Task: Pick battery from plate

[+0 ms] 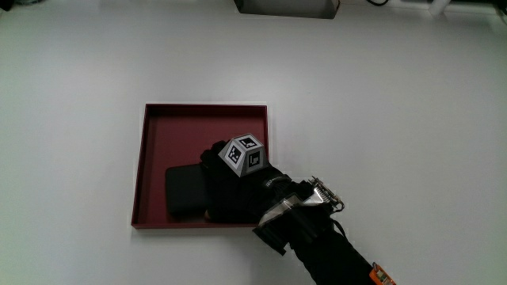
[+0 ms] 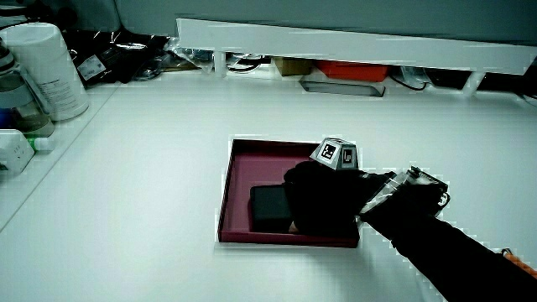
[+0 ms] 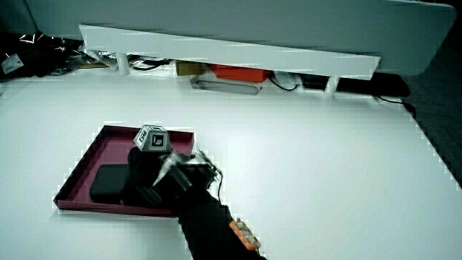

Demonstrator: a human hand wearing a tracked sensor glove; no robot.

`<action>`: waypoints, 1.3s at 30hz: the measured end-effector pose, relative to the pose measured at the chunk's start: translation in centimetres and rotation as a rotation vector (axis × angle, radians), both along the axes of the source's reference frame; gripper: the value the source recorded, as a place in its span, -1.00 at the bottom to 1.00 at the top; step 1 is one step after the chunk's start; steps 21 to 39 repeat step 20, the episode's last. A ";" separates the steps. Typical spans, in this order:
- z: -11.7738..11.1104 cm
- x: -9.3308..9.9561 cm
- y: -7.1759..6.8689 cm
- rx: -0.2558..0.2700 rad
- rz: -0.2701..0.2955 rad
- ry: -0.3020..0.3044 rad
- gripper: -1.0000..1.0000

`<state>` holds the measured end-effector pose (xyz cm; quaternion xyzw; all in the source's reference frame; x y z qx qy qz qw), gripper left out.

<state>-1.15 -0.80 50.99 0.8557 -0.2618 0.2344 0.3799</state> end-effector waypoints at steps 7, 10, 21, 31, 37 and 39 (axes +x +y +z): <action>-3.5 1.3 -0.7 0.057 -0.017 -0.029 1.00; -5.5 1.9 -0.9 0.087 -0.018 -0.042 1.00; -8.6 6.2 -1.0 0.093 -0.004 -0.079 1.00; -8.6 6.2 -1.0 0.093 -0.004 -0.079 1.00; -8.6 6.2 -1.0 0.093 -0.004 -0.079 1.00; -8.6 6.2 -1.0 0.093 -0.004 -0.079 1.00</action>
